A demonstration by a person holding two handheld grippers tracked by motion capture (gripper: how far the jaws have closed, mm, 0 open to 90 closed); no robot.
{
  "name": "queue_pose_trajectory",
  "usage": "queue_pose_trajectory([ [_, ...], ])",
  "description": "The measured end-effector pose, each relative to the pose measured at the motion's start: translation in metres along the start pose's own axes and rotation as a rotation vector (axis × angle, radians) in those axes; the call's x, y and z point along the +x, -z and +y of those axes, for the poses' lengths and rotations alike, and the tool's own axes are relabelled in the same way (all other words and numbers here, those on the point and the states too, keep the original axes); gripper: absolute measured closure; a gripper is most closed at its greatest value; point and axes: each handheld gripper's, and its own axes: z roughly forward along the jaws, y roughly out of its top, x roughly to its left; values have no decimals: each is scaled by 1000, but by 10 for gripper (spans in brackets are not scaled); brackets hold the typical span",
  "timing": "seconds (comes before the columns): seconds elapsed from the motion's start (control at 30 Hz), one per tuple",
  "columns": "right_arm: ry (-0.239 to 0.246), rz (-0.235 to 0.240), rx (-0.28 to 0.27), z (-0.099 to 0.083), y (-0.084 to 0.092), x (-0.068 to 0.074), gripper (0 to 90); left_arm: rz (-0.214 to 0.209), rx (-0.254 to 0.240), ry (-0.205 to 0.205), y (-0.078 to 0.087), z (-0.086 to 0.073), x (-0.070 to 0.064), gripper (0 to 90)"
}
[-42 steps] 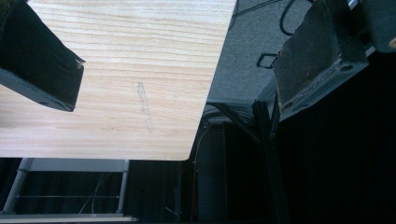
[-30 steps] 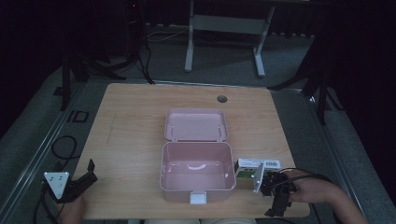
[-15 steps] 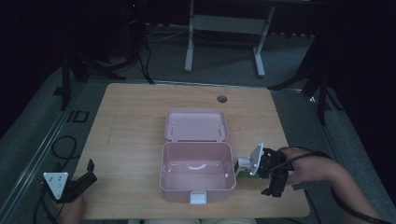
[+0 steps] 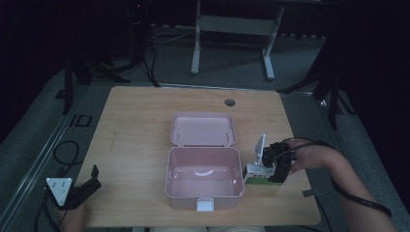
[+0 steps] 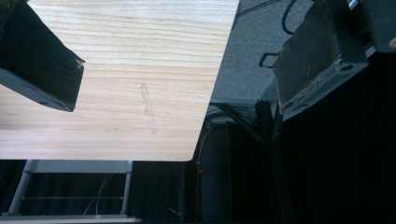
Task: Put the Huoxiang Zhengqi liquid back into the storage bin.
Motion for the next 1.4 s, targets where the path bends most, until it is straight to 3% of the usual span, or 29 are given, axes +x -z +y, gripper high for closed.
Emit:
queue_pose_trajectory([
  [0.2,-39,35,15,0,-21,-16,405,-2,1,-2,0,0,0,16],
  [0.37,-42,74,19,1,-34,-17,494,-2,2,-6,-1,0,-1,16],
  [0.5,-36,59,38,3,-41,-16,602,-1,6,-12,-1,0,-2,17],
  [0.7,-43,60,61,5,-41,-16,618,0,6,-11,-1,0,-2,16],
  [1.07,-74,90,48,-1,-17,-14,618,1,4,-8,-1,0,-1,16],
  [1.4,-70,105,57,-4,19,2,618,2,5,-10,-1,0,-2,16],
])
